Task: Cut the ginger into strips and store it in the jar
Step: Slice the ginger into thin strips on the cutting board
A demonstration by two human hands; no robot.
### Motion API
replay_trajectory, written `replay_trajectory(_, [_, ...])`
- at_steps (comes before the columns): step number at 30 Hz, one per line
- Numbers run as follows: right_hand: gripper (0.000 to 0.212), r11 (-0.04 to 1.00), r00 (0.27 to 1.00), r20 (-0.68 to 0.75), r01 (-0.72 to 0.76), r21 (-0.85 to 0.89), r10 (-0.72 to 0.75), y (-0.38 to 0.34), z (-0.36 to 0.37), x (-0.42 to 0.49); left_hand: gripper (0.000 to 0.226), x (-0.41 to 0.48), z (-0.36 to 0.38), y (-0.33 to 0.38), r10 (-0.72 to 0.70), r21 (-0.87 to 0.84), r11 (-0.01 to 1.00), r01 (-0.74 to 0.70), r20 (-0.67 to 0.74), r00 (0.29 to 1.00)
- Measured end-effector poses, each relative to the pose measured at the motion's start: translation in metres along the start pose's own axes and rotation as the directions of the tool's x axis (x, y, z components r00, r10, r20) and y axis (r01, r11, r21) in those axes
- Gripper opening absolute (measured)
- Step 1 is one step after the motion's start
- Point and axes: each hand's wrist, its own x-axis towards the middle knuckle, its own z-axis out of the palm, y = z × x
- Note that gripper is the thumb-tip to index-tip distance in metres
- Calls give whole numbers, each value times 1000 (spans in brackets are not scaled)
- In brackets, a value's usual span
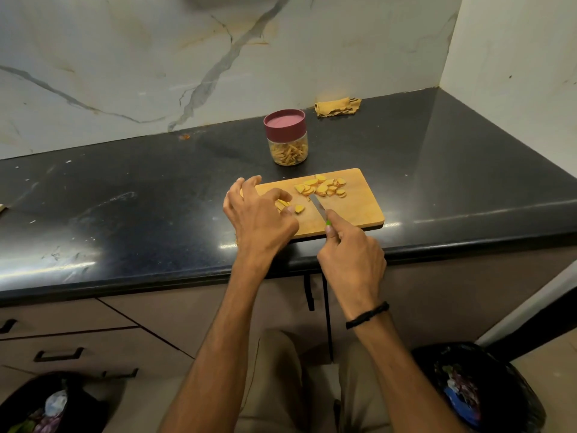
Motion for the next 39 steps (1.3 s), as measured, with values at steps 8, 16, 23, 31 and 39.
replay_trajectory(8, [41, 999, 999, 9, 33, -18, -33, -7, 3, -4, 20, 7, 6, 4, 50, 20, 999, -50, 45, 998])
replay_trajectory(16, [42, 998, 999, 5, 46, -40, -46, -7, 5, -3, 17, 10, -1, -2, 23, -77, 997, -15, 104, 994])
replay_trajectory(23, [43, 998, 998, 15, 60, -37, -59, -7, 7, -3, 28, 16, -7, -5, 95, -42, 995, -88, 214, 972])
replay_trajectory(31, [42, 997, 998, -6, 68, -43, -69, -9, 9, -3, 21, 14, -2, -6, 74, 10, 997, -76, 128, 989])
replay_trajectory(39, [48, 988, 996, 27, 92, -125, -90, -12, 13, -8, 19, 10, 2, -6, 62, -31, 998, -60, 47, 997])
